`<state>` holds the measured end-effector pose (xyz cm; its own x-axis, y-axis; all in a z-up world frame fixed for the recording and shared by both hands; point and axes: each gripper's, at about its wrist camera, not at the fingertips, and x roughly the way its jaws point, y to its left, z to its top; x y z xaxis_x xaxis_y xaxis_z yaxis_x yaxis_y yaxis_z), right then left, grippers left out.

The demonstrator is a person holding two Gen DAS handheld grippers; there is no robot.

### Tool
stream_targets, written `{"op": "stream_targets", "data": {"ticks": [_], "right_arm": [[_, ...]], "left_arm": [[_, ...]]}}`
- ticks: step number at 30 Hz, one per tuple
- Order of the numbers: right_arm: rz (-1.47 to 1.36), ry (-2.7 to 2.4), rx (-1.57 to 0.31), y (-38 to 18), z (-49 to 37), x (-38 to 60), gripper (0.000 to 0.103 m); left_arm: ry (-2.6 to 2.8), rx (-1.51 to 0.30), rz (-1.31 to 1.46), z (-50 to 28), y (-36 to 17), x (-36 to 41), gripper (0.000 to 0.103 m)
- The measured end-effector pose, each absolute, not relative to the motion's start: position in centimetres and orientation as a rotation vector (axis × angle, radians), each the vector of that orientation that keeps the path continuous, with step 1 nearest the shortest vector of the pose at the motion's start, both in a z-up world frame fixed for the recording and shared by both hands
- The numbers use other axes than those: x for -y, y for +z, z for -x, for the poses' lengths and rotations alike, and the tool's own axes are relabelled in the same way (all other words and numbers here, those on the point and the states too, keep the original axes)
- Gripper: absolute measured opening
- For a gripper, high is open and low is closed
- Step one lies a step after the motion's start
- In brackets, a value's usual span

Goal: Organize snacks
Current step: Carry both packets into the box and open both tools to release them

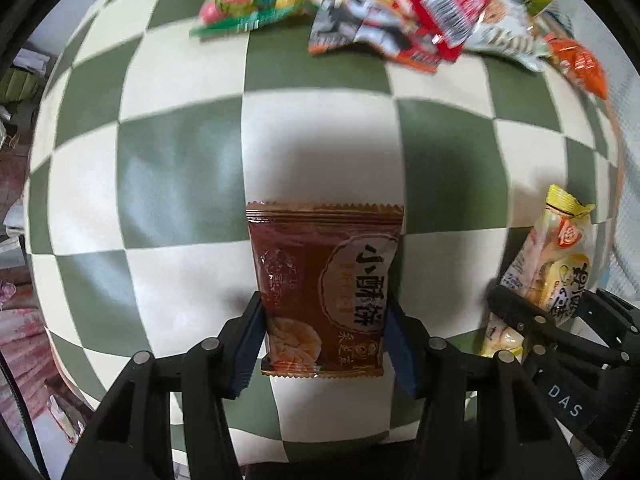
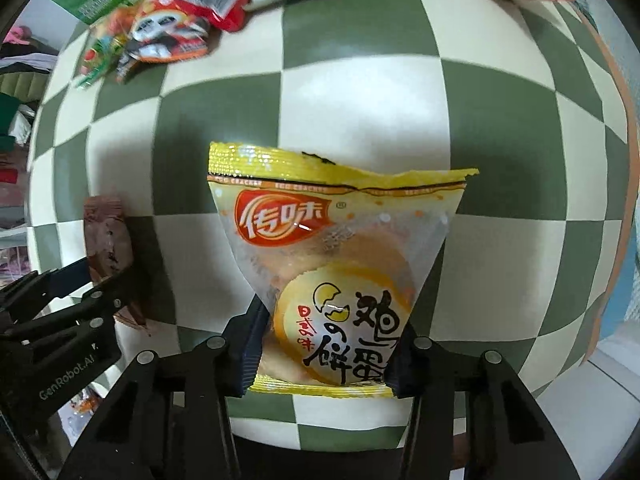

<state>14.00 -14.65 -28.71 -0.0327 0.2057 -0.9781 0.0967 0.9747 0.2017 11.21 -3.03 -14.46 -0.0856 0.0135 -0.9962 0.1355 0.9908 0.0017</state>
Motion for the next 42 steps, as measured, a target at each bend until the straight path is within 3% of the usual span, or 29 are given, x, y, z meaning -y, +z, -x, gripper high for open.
{"op": "stream_targets", "data": {"ticks": [13, 27, 33, 42], "right_arm": [[-0.197, 0.170, -1.346, -15.3, -14.6, 14.9, 0.051], [-0.323, 0.217, -1.147, -6.3, -24.1, 16.0, 0.051], [-0.247, 0.189, -1.186, -5.4, -34.2, 18.0, 0.051], [-0.217, 0.113, -1.469, -13.2, -45.9, 21.3, 0.051]], "left_arm": [[-0.208, -1.383, -0.052, -13.1, -0.7, 3.3, 0.053], [-0.256, -1.221, -0.034, -24.0, 7.1, 4.1, 0.053], [-0.228, -1.305, -0.096, -33.4, 5.4, 5.4, 0.053], [-0.127, -1.600, -0.082, -44.4, -3.5, 4.1, 0.054]]}}
